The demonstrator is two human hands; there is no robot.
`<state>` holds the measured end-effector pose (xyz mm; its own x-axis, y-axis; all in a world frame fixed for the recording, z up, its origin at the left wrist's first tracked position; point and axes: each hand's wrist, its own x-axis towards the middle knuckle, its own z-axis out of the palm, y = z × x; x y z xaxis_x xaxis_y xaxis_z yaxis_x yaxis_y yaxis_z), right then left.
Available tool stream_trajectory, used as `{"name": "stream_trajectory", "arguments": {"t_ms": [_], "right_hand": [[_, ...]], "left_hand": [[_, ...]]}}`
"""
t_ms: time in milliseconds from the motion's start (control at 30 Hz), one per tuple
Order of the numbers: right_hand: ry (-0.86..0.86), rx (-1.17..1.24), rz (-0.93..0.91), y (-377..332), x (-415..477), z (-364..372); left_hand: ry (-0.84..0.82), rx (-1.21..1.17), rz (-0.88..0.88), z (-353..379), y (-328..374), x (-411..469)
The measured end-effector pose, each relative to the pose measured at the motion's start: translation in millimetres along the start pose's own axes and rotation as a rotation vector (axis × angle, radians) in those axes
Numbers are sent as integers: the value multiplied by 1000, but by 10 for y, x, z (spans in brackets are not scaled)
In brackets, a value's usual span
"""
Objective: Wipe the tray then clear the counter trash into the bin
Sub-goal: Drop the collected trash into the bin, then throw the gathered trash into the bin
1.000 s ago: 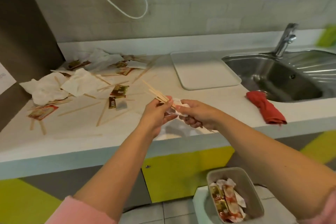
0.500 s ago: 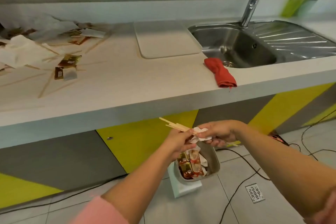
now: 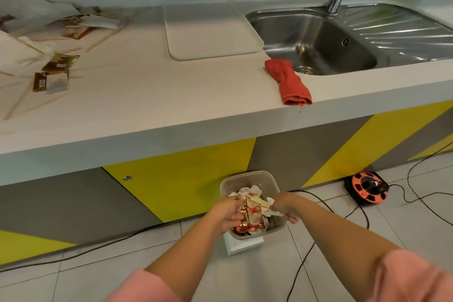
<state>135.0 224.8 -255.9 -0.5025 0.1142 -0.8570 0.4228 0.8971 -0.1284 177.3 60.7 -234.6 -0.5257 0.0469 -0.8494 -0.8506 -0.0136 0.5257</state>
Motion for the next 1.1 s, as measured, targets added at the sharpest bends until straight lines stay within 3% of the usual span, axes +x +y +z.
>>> {"name": "stream_trajectory", "arguments": {"t_ms": [133, 400, 500, 867, 1100], "right_hand": [[97, -226, -115, -200, 233, 32], [129, -236, -132, -409, 722, 163], [145, -248, -232, -446, 742, 99], [-125, -364, -363, -1099, -355, -210], [-60, -606, -488, -1770, -1077, -307]], "left_hand": [[41, -29, 1, -99, -29, 138], [74, -70, 35, -204, 109, 185], [88, -50, 57, -217, 159, 170], [207, 81, 350, -445, 497, -229], [148, 281, 451, -953, 803, -821]]}}
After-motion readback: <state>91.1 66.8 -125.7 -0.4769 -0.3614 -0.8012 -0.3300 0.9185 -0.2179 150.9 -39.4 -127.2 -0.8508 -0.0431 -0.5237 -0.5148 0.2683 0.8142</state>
